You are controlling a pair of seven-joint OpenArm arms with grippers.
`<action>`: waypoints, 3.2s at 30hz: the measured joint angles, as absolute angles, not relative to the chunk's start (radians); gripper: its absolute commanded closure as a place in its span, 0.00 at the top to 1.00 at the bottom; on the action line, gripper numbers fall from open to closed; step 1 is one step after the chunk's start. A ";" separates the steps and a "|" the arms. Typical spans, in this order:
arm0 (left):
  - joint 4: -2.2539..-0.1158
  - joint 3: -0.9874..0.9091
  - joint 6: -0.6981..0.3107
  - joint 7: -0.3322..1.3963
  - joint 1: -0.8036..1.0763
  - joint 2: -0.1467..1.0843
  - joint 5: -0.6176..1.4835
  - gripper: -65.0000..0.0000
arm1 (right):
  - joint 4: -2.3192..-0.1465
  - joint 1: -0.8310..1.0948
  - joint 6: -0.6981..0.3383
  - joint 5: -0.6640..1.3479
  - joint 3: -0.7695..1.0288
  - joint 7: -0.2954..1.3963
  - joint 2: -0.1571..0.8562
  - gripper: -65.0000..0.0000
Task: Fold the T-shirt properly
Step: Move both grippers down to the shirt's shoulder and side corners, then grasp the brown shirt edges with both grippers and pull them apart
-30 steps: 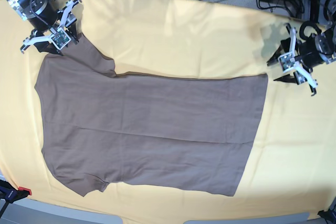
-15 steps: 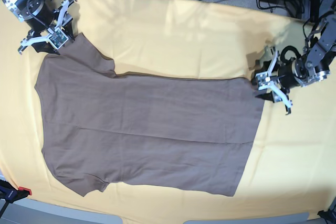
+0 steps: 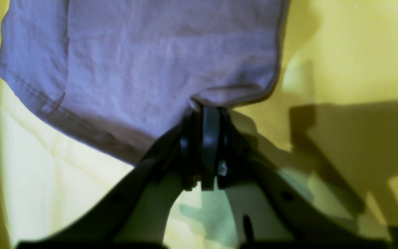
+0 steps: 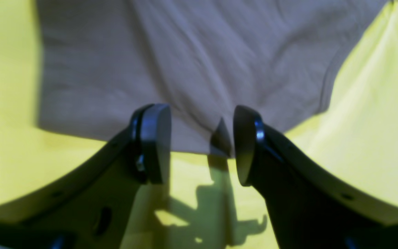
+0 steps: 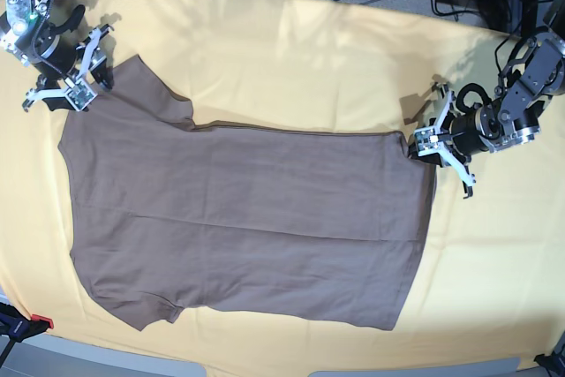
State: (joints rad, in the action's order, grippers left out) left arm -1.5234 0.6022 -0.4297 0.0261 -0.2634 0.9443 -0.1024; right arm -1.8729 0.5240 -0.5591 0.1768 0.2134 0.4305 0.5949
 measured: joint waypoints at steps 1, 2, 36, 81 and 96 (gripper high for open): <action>-1.523 0.602 -0.430 0.026 -0.263 0.944 -0.102 0.00 | -1.855 0.517 -0.567 0.191 0.213 0.429 0.600 0.48; -1.523 0.602 -0.430 0.026 -0.263 0.944 -0.102 0.00 | -1.839 0.509 -0.577 0.192 0.213 0.429 0.601 0.48; -1.760 0.608 -0.704 0.048 -0.252 1.195 0.159 0.00 | -1.942 0.616 -0.618 0.390 0.211 0.664 0.853 0.00; -1.766 0.607 -0.571 0.122 -0.250 1.109 0.096 0.00 | -1.802 0.524 -0.605 0.403 0.206 0.492 0.838 0.00; -1.766 0.608 -0.461 0.179 -0.247 1.108 0.097 0.00 | -1.710 0.398 -0.565 0.386 0.140 0.489 0.833 0.00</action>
State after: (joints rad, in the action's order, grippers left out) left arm -1.7664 0.6079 -0.4610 0.1787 -0.2470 1.1076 0.0967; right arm -1.7100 0.3985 -0.5648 0.3859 0.1398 0.4889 0.8333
